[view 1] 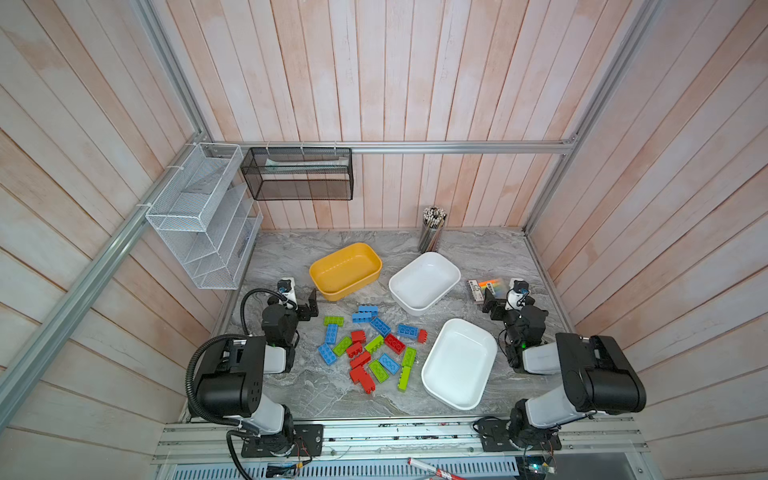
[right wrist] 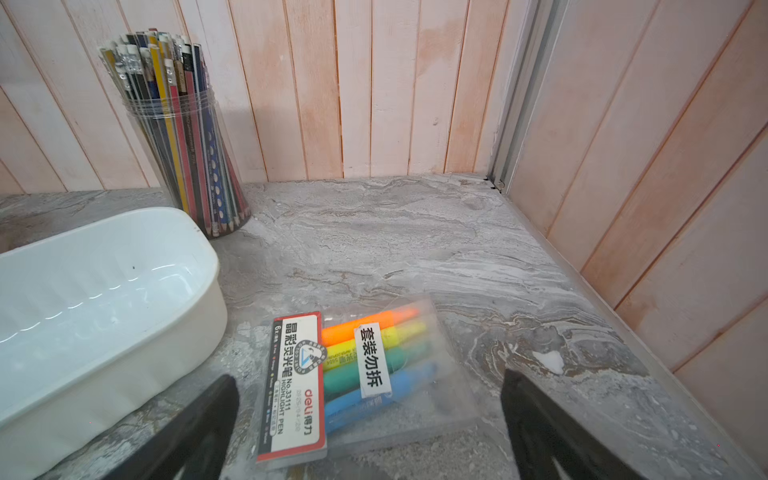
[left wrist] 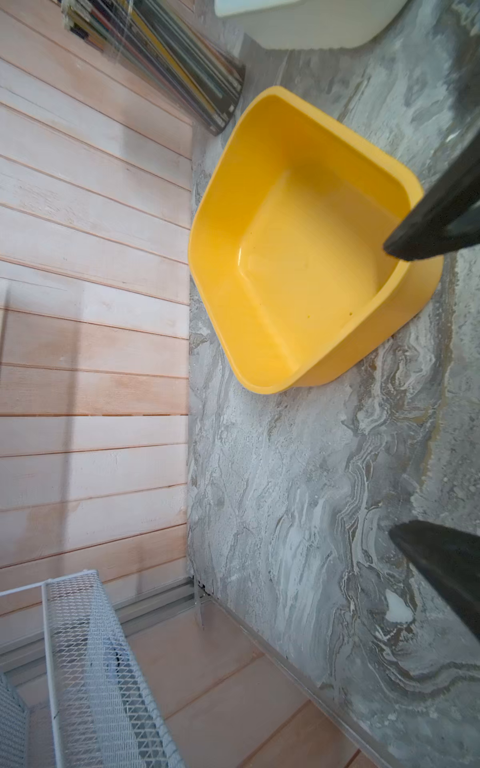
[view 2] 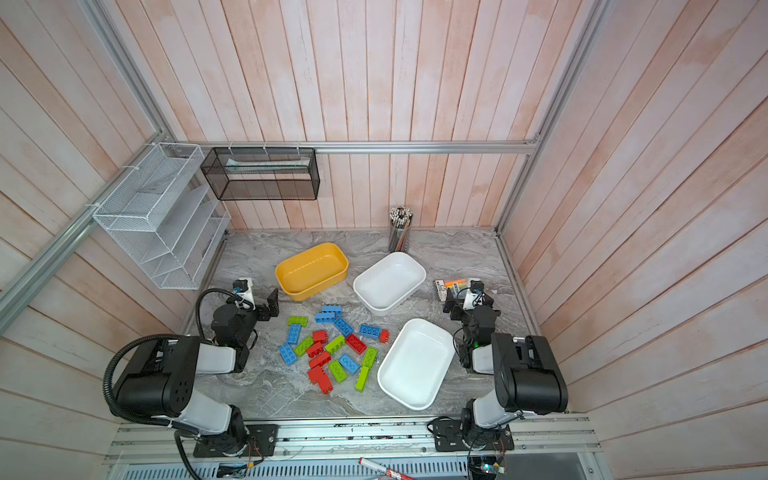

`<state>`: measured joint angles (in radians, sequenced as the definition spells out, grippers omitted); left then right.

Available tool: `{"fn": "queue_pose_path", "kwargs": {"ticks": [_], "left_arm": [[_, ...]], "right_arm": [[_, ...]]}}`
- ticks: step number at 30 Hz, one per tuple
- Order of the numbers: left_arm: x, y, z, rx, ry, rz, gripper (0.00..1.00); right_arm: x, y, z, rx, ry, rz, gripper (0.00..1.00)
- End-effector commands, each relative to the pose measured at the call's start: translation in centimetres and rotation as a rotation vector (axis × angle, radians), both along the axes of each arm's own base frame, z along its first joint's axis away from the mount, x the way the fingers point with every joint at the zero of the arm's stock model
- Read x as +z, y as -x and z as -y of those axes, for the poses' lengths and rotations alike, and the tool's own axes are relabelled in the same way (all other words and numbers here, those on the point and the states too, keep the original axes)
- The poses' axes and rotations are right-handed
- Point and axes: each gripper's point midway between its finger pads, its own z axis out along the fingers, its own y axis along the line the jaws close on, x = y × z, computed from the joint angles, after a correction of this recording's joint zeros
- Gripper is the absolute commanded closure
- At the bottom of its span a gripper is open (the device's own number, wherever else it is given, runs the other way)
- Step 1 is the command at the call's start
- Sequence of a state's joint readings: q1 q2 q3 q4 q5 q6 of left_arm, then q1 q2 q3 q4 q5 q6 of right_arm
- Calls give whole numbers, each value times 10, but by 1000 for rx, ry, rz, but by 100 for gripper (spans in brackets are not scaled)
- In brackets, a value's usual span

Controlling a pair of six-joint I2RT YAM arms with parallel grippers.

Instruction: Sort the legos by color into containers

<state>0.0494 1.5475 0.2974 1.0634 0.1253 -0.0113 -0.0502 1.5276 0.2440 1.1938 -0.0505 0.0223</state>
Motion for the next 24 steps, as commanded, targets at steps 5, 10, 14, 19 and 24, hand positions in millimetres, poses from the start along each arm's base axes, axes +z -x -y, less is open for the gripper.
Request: {"fn": "queue_pose_path", "kwargs": {"ticks": [5, 10, 14, 19, 24], "left_arm": [[9, 0, 1, -3, -9, 35, 0], [9, -1, 1, -3, -9, 35, 0], [9, -1, 1, -3, -8, 36, 0], [8, -1, -1, 6, -5, 33, 0], [9, 0, -1, 3, -1, 35, 0]], "right_arm": [[6, 0, -1, 6, 6, 21, 2], [6, 0, -1, 6, 6, 21, 2], [6, 0, -1, 7, 6, 22, 2], [6, 0, -1, 7, 4, 20, 2], [6, 0, 3, -3, -11, 20, 2]]}}
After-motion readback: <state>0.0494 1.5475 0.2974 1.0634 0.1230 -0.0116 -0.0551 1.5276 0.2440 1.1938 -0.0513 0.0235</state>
